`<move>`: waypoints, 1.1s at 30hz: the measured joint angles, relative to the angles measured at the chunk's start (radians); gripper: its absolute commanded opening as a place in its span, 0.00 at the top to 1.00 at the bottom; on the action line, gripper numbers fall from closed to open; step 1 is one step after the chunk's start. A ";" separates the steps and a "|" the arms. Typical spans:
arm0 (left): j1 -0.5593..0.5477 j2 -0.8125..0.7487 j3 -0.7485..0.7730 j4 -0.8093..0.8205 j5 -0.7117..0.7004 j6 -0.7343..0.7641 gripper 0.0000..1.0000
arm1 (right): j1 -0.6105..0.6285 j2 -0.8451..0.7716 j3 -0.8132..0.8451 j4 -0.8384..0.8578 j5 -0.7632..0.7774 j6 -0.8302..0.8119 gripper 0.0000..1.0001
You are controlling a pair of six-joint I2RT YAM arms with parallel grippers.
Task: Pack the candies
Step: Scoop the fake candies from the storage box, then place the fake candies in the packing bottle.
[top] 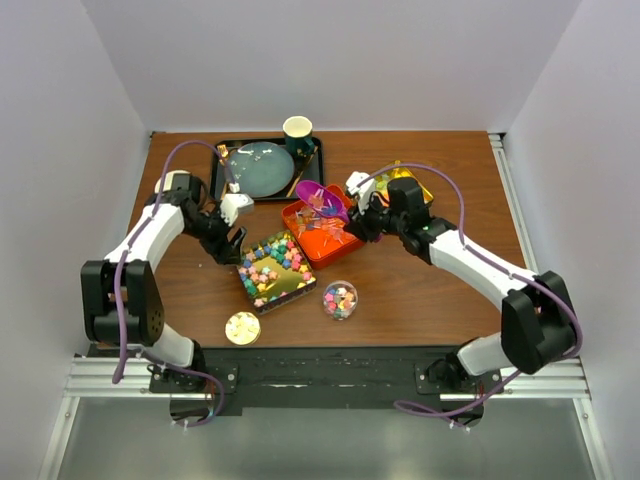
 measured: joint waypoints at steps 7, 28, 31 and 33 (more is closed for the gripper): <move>0.003 0.060 0.046 0.026 0.022 -0.035 0.20 | -0.014 -0.050 -0.019 -0.045 -0.018 -0.032 1.00; 0.011 0.069 -0.017 0.259 0.145 -0.138 0.20 | -0.040 -0.262 0.143 -1.094 0.019 -0.892 1.00; 0.011 0.069 -0.028 0.286 0.152 -0.150 0.20 | -0.040 -0.234 0.184 -1.192 0.065 -0.977 1.00; 0.011 0.068 -0.034 0.306 0.156 -0.163 0.20 | -0.040 -0.204 0.214 -1.234 0.093 -1.016 1.00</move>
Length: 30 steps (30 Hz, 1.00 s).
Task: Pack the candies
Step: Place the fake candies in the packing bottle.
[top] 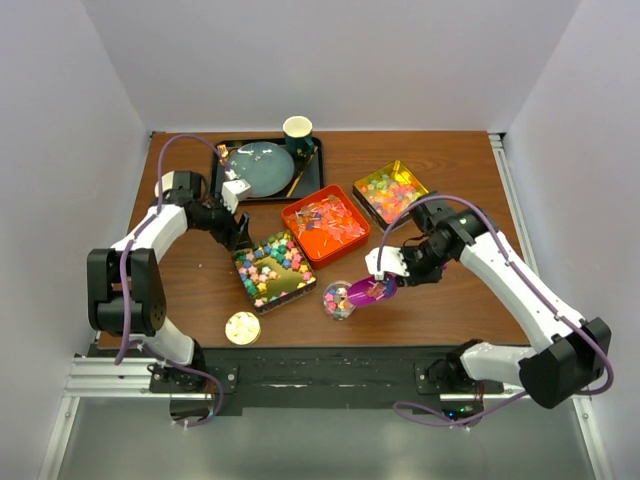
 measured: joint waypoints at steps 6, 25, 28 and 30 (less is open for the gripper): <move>0.000 -0.007 -0.025 0.052 0.012 -0.025 0.20 | 0.026 0.068 0.060 -0.045 0.074 -0.044 1.00; -0.008 -0.043 -0.063 0.127 0.056 -0.095 0.18 | 0.198 0.189 0.153 -0.058 0.293 0.061 1.00; -0.040 -0.043 -0.053 0.129 0.055 -0.116 0.19 | 0.217 0.191 0.174 -0.060 0.317 0.072 1.00; -0.069 -0.042 -0.041 0.130 0.055 -0.129 0.19 | 0.236 0.191 0.185 -0.061 0.335 0.077 1.00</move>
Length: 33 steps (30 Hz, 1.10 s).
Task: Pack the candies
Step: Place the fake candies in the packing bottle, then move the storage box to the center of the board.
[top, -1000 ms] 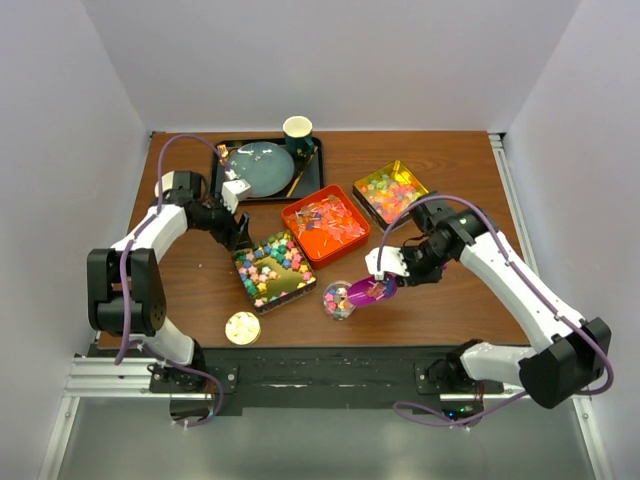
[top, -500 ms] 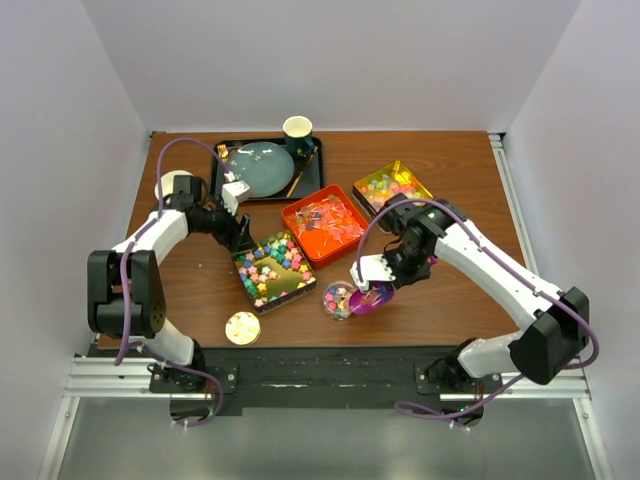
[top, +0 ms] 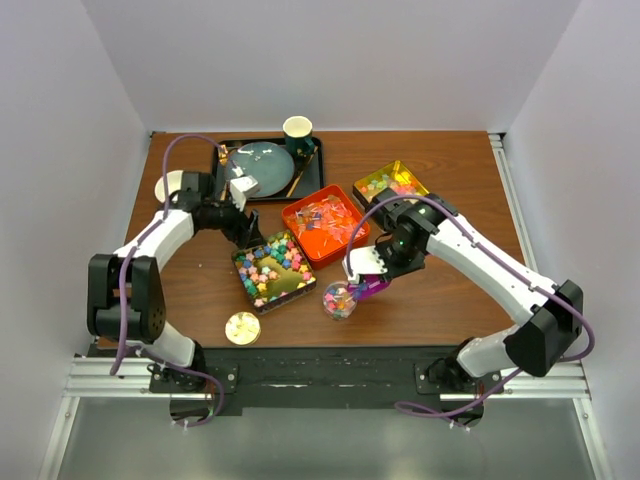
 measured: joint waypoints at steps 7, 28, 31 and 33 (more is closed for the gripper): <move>-0.107 0.015 0.037 0.045 -0.012 -0.089 0.27 | 0.042 0.000 0.003 -0.004 0.033 0.011 1.00; -0.189 0.175 0.070 0.192 -0.119 -0.676 0.29 | -0.138 -0.023 0.053 0.131 0.014 0.321 1.00; -0.214 0.193 0.070 0.208 -0.120 -0.720 0.31 | -0.153 -0.039 0.046 0.136 0.014 0.333 1.00; -0.231 0.198 0.071 0.202 -0.141 -0.734 0.29 | -0.161 -0.045 0.046 0.140 0.014 0.340 1.00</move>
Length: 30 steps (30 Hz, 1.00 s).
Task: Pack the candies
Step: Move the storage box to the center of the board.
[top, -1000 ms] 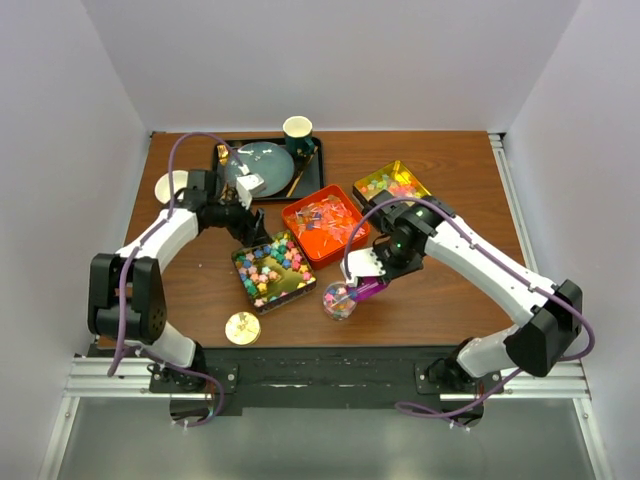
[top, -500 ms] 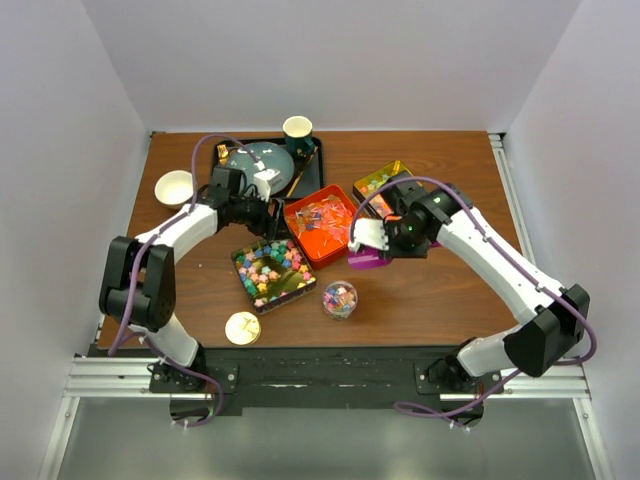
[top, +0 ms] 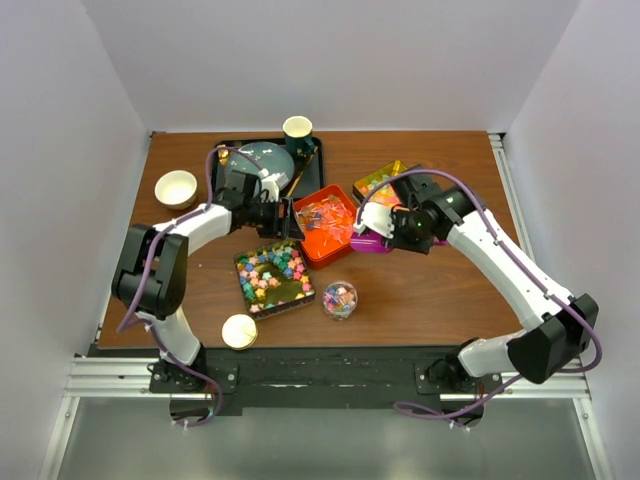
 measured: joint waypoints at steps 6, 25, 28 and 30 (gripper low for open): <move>-0.006 -0.027 0.053 -0.084 -0.089 0.019 0.32 | -0.026 -0.002 0.000 0.016 0.000 0.019 1.00; 0.001 -0.127 -0.097 -0.181 0.014 0.190 1.00 | -0.091 0.078 0.040 0.090 -0.018 0.098 1.00; 0.010 -0.118 -0.097 -0.182 -0.019 0.216 1.00 | -0.091 0.079 0.056 0.098 -0.018 0.100 1.00; 0.027 -0.118 -0.095 -0.182 -0.049 0.246 1.00 | -0.091 0.079 0.058 0.105 -0.018 0.103 1.00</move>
